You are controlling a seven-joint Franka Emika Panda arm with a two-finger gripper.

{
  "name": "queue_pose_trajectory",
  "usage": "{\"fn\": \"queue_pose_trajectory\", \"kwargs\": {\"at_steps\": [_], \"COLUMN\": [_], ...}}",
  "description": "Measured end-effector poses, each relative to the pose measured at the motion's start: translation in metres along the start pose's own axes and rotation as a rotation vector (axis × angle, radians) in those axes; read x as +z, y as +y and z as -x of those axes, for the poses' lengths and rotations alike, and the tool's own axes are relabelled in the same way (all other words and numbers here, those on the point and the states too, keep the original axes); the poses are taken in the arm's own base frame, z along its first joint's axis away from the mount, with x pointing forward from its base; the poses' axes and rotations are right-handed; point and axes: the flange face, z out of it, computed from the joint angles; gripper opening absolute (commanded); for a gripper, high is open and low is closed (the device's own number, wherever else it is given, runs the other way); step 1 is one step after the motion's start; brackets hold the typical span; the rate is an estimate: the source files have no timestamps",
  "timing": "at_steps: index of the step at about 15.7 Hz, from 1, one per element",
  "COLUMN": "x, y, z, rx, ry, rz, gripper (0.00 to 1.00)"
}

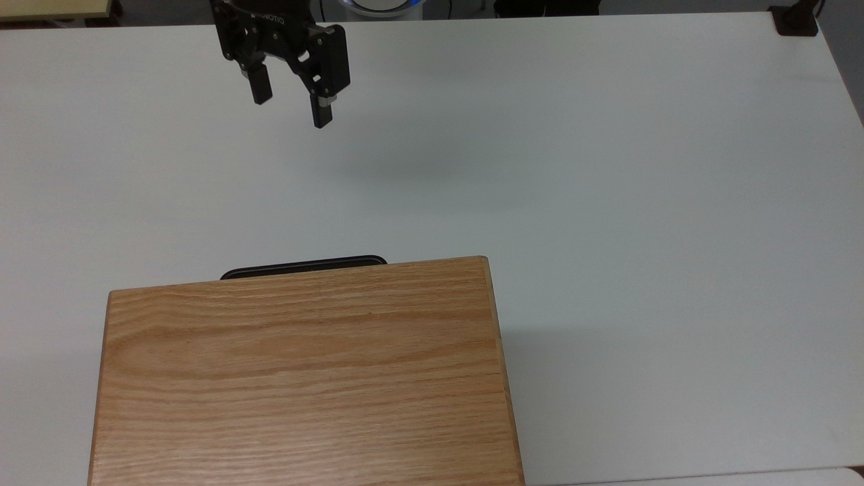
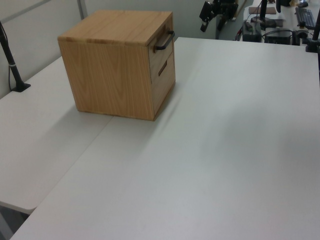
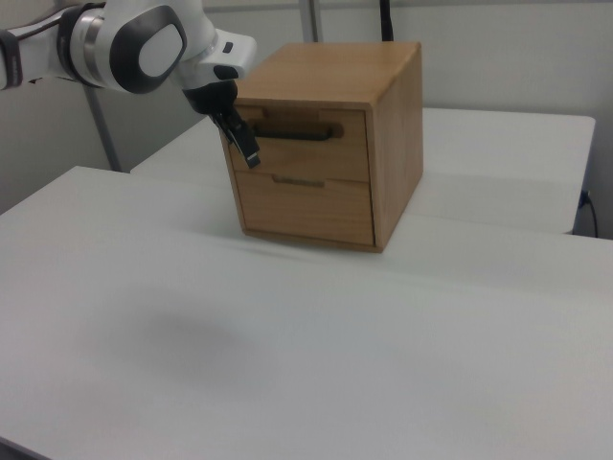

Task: Open the drawer by sliding it
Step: 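Move the gripper toward the black handle of the upper drawer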

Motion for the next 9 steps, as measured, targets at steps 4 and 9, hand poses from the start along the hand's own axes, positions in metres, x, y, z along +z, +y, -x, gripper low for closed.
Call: {"fn": "queue_pose_trajectory", "kwargs": {"at_steps": [4,9], "x": [0.0,0.0], "y": [0.0,0.0], "z": [0.0,0.0], "rx": [0.0,0.0], "ry": [0.0,0.0], "rz": [0.0,0.0], "gripper": [0.61,0.76]}}
